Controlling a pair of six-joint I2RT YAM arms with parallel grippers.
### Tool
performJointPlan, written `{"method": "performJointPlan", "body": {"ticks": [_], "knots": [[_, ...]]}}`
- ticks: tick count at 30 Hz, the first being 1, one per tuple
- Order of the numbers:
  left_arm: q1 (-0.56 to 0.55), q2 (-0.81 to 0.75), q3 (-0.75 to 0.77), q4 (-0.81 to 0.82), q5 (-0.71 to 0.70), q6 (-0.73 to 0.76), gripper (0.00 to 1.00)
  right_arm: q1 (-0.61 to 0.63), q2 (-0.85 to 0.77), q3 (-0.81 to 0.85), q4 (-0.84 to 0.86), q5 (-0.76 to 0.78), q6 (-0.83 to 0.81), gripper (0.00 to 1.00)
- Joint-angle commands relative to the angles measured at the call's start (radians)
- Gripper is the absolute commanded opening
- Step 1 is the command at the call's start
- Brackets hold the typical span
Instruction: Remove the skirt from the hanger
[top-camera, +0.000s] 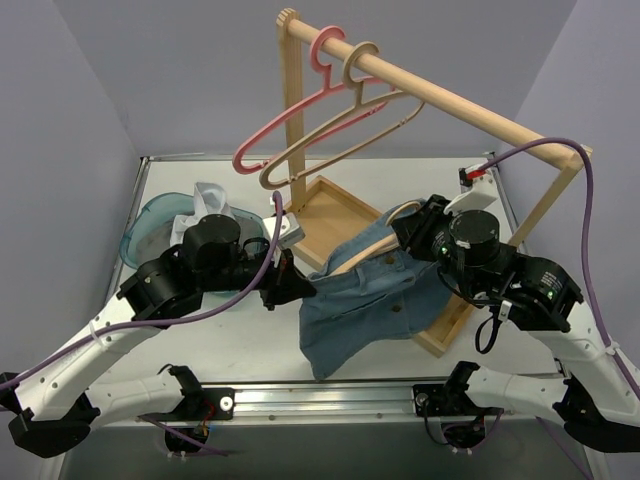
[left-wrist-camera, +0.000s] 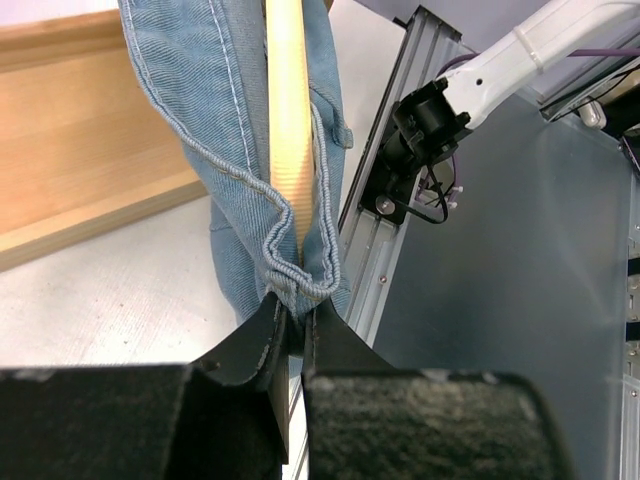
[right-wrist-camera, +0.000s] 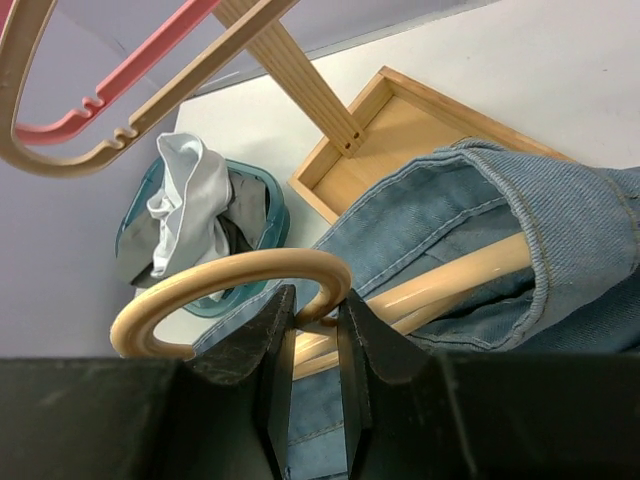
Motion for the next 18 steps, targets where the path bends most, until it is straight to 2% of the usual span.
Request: {"method": "performJointPlan", "body": {"ticks": [1,7,18], "knots": [[0.000,-0.048,-0.004,-0.068,0.012,0.003,0.02,-0.010,-0.014,0.065,0.039,0.196,0.030,0.00],[0.000,-0.071,-0.001,-0.131,0.034,0.022,0.02,-0.010,-0.070,0.069,-0.005,0.308,0.079,0.00],[0.000,-0.175,-0.036,-0.148,0.096,0.017,0.02,-0.008,-0.095,0.066,-0.007,0.376,0.122,0.00]]}}
